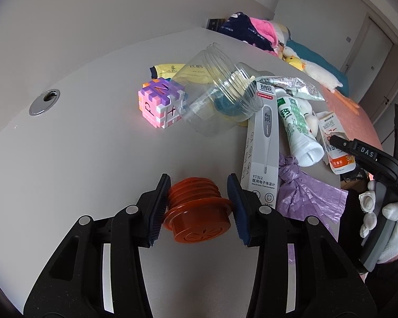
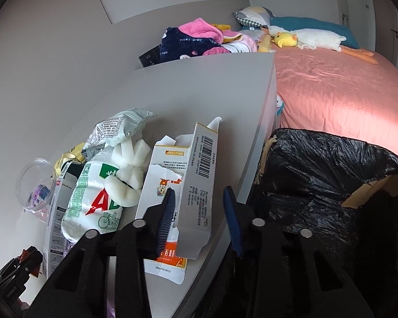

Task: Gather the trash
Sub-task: 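Grasp the white-and-orange medicine carton with the right gripper while the left holds the cap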

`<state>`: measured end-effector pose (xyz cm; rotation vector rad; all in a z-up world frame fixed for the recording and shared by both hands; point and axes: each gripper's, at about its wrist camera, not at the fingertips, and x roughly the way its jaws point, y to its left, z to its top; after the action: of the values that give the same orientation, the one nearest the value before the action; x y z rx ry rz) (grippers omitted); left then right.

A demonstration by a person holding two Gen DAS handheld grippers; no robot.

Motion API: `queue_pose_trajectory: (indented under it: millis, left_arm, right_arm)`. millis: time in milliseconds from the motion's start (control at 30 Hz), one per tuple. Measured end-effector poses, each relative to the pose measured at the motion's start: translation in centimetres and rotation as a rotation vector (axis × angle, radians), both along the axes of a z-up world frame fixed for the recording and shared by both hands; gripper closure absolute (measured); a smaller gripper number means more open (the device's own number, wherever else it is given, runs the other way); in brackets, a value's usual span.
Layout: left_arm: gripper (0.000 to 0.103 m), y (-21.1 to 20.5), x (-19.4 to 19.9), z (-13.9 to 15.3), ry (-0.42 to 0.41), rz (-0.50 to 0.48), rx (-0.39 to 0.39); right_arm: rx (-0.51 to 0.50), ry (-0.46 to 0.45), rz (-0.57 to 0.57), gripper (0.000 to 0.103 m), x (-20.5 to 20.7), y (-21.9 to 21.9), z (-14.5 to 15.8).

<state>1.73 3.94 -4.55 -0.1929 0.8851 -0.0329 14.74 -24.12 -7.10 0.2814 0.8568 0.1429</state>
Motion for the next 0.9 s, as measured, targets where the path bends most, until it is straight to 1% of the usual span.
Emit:
queue_pose_trajectory:
  millis: [33,100,200,367,567,900]
  left_arm:
    - [0.059,0.1,0.0,0.0,-0.001,0.005,-0.003]
    - [0.059,0.4,0.0,0.2,-0.002,0.013,-0.005]
    - [0.059,0.4,-0.3,0.7,-0.015,0.015,-0.009]
    - [0.059,-0.4,-0.5,1.7,-0.039,-0.005,-0.007]
    - [0.059,-1.6,-0.7,2.5,-0.06,-0.03,0.008]
    - [0.059,-5.0,-0.9,4.4,-0.1,-0.09,0.032]
  right_arm:
    - [0.013,-0.002,0.001,0.083,-0.1,-0.1,0.0]
    - [0.043,-0.001,0.009,0.084,-0.5,-0.3,0.1]
    - [0.034,-0.031,-0.009,0.085,-1.5,-0.8,0.8]
    - [0.041,-0.056,-0.028,0.085,-2.9,-2.0,2.2]
    - [0.046,-0.096,-0.03,0.085,-4.7,-3.1,3.4]
    - [0.056,-0.156,-0.071,0.085,-7.0,-6.0,5.4]
